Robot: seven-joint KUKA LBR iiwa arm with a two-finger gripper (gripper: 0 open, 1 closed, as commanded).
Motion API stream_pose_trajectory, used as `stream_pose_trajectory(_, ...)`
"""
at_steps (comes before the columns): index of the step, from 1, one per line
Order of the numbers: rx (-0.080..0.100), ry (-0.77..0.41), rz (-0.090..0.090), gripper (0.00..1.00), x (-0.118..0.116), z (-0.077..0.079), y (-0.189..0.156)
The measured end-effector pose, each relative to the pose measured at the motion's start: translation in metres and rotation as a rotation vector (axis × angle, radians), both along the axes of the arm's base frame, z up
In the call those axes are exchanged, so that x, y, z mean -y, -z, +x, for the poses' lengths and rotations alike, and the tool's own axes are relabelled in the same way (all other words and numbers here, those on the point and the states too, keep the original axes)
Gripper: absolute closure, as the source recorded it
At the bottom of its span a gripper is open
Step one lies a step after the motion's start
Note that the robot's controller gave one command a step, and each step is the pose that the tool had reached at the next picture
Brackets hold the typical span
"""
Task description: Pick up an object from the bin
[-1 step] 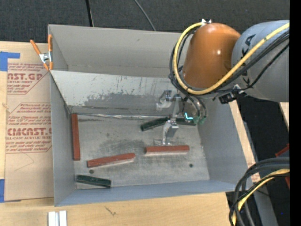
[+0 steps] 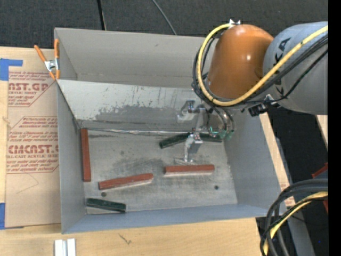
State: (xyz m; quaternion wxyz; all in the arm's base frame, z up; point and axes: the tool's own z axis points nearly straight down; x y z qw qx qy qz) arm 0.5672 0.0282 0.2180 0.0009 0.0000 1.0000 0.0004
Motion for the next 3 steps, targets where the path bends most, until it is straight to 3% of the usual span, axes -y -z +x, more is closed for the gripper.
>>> stream_pose_trajectory(1, 0.005, 0.039, 0.001, 0.0, 0.002, -0.022, 0.055)
stream_pose_trajectory(2, 0.011, -0.036, 0.001, 1.0, 0.006, -0.023, 0.142)
stream_pose_trajectory(3, 0.011, -0.036, 0.001, 1.0, 0.006, -0.023, 0.142)
